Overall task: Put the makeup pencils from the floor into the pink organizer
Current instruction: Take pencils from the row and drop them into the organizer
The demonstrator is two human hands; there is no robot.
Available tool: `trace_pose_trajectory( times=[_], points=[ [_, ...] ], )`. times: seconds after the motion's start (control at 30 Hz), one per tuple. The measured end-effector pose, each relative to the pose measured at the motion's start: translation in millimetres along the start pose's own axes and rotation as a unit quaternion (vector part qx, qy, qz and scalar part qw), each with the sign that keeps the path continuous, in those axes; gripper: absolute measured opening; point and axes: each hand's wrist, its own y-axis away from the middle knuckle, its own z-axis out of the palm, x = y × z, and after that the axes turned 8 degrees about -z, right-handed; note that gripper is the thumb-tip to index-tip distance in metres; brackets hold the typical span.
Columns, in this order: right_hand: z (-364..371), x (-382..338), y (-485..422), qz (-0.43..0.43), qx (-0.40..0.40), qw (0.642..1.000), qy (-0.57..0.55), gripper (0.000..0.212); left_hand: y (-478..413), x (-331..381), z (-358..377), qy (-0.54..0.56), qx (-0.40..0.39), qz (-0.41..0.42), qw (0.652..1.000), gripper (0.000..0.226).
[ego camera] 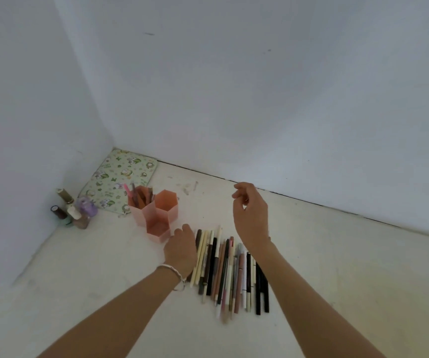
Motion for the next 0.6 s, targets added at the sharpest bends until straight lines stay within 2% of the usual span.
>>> trace_pose_trajectory(
  times=[0.27,0.4,0.5,0.6],
  points=[
    [15.8,8.5,1.2,0.012,-0.032,0.999,-0.015,0.032,-0.2,12.2,2.6,0.036,-0.015,-0.011,0.999,0.027],
    [18.2,10.4,1.9,0.021,-0.053,0.998,-0.016,0.032,0.2,14.0,3.1,0.091,-0.035,-0.022,0.995,0.024],
    [19.0,12.5,-3.8,0.021,-0.056,0.998,-0.002,0.03,-1.3,12.4,-13.0,0.181,0.006,0.007,0.983,0.027],
    [28.1,15.1,-7.9,0.048,-0.116,0.99,0.065,0.024,-7.3,7.0,-55.6,0.295,0.111,0.025,0.949,0.033]
  ],
)
